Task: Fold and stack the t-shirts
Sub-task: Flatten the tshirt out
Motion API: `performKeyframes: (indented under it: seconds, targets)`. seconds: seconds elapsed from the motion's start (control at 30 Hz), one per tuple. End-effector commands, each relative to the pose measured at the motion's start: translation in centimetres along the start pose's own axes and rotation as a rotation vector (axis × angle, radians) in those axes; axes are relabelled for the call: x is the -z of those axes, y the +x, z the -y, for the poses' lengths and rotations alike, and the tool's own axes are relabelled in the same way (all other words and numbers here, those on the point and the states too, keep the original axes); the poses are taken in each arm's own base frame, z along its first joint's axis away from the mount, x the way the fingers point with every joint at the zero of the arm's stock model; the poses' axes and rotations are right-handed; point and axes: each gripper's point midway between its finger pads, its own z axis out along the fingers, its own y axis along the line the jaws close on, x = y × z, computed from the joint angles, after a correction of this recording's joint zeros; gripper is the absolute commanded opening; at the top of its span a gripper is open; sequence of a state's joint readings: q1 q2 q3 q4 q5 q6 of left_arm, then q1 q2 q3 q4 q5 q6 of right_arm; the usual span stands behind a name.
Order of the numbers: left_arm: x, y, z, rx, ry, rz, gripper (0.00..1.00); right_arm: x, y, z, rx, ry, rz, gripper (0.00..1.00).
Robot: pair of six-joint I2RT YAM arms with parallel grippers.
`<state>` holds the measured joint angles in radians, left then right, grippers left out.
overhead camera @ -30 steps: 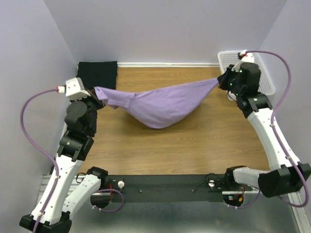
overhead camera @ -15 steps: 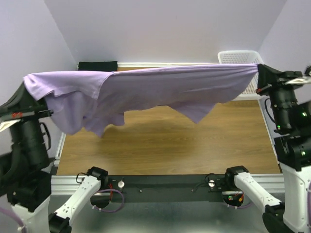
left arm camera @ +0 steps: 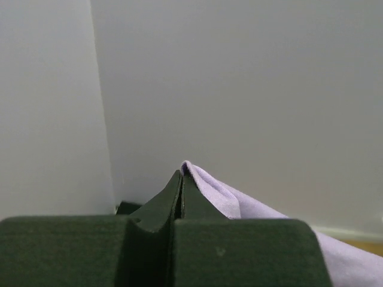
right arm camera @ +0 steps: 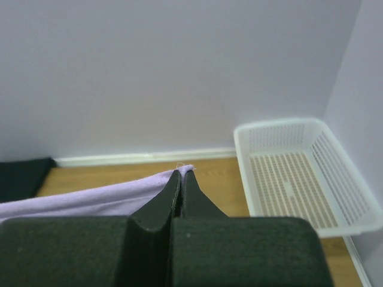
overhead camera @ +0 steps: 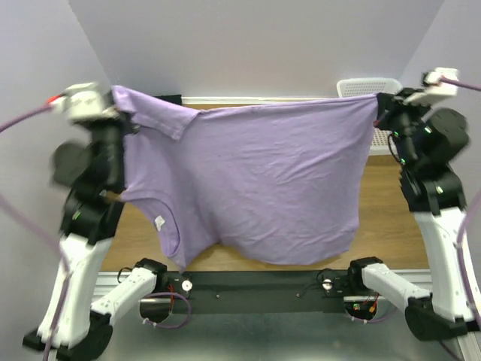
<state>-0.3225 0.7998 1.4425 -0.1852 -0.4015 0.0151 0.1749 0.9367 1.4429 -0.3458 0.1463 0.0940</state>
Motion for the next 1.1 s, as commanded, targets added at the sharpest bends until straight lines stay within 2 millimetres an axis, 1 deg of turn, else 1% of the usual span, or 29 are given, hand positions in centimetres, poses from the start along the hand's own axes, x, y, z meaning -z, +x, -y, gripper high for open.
performKeyframes:
  seconds: [0.0, 0.03, 0.07, 0.1, 0.13, 0.17, 0.2, 0.23, 0.27, 0.3, 0.33, 0.4, 0.47, 0.5, 0.57, 0.6, 0.67, 0.7, 0.73, 0.77, 0.8, 0.83, 0.87, 0.9, 0.93, 0.97, 1.0, 1.03, 1.07]
  targets:
    - [-5.1, 8.7, 1.6, -0.103, -0.038, -0.148, 0.00, -4.3, 7.2, 2.8, 0.082, 0.157, -0.184, 0.00]
    - [-5.9, 9.6, 2.0, -0.104, -0.034, -0.159, 0.00, -5.6, 9.2, 3.2, 0.105, 0.178, -0.234, 0.00]
    - [-6.7, 9.9, 2.6, -0.093, -0.029, -0.149, 0.00, -6.5, 9.9, 3.2, 0.113, 0.181, -0.241, 0.00]
    - [-7.7, 11.2, 3.3, -0.101, -0.014, -0.171, 0.00, -7.1, 10.4, 3.3, 0.119, 0.187, -0.251, 0.01]
    - [-8.3, 11.3, 3.6, -0.100, -0.008, -0.168, 0.00, -7.6, 10.2, 3.2, 0.118, 0.185, -0.245, 0.00]
    - [-8.8, 10.0, 3.8, -0.088, -0.008, -0.140, 0.00, -8.4, 10.7, 3.0, 0.122, 0.179, -0.252, 0.01]
    - [-9.4, 10.2, 4.1, -0.094, -0.004, -0.144, 0.00, -8.8, 10.4, 3.0, 0.120, 0.180, -0.242, 0.01]
    - [-9.8, 9.2, 4.1, -0.085, -0.008, -0.113, 0.00, -9.0, 10.1, 2.9, 0.119, 0.179, -0.233, 0.00]
    - [-10.1, 7.7, 4.1, -0.075, -0.010, -0.081, 0.00, -9.3, 9.2, 2.7, 0.114, 0.176, -0.209, 0.01]
    - [-10.2, 7.0, 4.1, -0.077, -0.010, -0.064, 0.00, -9.4, 8.8, 2.6, 0.112, 0.171, -0.198, 0.01]
    - [-10.2, 6.3, 4.1, -0.073, -0.011, -0.049, 0.00, -9.4, 8.2, 2.5, 0.113, 0.164, -0.185, 0.01]
    - [-9.8, 4.2, 3.8, -0.060, -0.008, -0.008, 0.00, -9.0, 6.7, 2.3, 0.108, 0.155, -0.150, 0.01]
    - [-9.1, 3.0, 3.7, -0.049, -0.002, 0.011, 0.00, -8.4, 5.6, 2.3, 0.110, 0.150, -0.125, 0.00]
    - [-8.2, 1.6, 3.4, -0.037, 0.008, 0.039, 0.00, -7.6, 4.5, 2.3, 0.105, 0.147, -0.098, 0.00]
    - [-7.0, 0.4, 3.1, -0.025, 0.018, 0.058, 0.00, -6.4, 3.2, 2.1, 0.101, 0.137, -0.066, 0.00]
    - [-5.6, -1.4, 2.6, -0.008, 0.028, 0.096, 0.00, -5.1, 1.7, 2.2, 0.095, 0.131, -0.029, 0.01]
    - [-4.1, -2.8, 2.2, 0.007, 0.039, 0.125, 0.00, -3.6, 0.5, 1.9, 0.086, 0.111, 0.005, 0.00]
    - [-2.3, -4.4, 1.6, 0.015, 0.056, 0.152, 0.00, -2.6, -0.4, 1.9, 0.082, 0.105, 0.030, 0.01]
    - [-1.3, -5.2, 1.5, 0.020, 0.069, 0.173, 0.00, -1.1, -1.4, 2.1, 0.106, 0.100, 0.063, 0.00]
    - [-0.5, -5.4, 1.4, 0.017, 0.085, 0.181, 0.00, 0.0, -2.2, 2.1, 0.107, 0.093, 0.087, 0.00]
    - [1.6, -7.3, 1.0, 0.023, 0.115, 0.232, 0.00, 0.7, -2.7, 2.1, 0.107, 0.091, 0.103, 0.00]
    - [2.4, -7.8, 1.0, 0.020, 0.131, 0.250, 0.00, 1.5, -3.0, 2.1, 0.109, 0.085, 0.118, 0.00]
    - [3.3, -8.2, 0.9, 0.014, 0.147, 0.265, 0.00, 3.1, -4.0, 2.1, 0.112, 0.075, 0.153, 0.00]
    - [5.1, -9.7, 0.8, 0.016, 0.180, 0.309, 0.00, 3.8, -4.4, 2.1, 0.114, 0.068, 0.168, 0.00]
    - [6.5, -10.8, 0.6, 0.019, 0.206, 0.342, 0.00, 5.3, -5.4, 1.9, 0.122, 0.047, 0.204, 0.01]
    - [6.6, -10.9, 0.6, 0.019, 0.205, 0.345, 0.00, 5.8, -5.8, 1.7, 0.130, 0.037, 0.218, 0.00]
    - [7.3, -11.4, 0.5, 0.019, 0.217, 0.359, 0.00, 6.6, -6.3, 1.7, 0.134, 0.029, 0.236, 0.00]
    - [8.4, -12.4, 0.5, 0.024, 0.239, 0.389, 0.00, 7.1, -6.7, 1.7, 0.136, 0.025, 0.251, 0.00]
    - [8.9, -13.1, 0.4, 0.026, 0.244, 0.406, 0.00, 7.6, -7.3, 1.6, 0.138, 0.019, 0.268, 0.00]
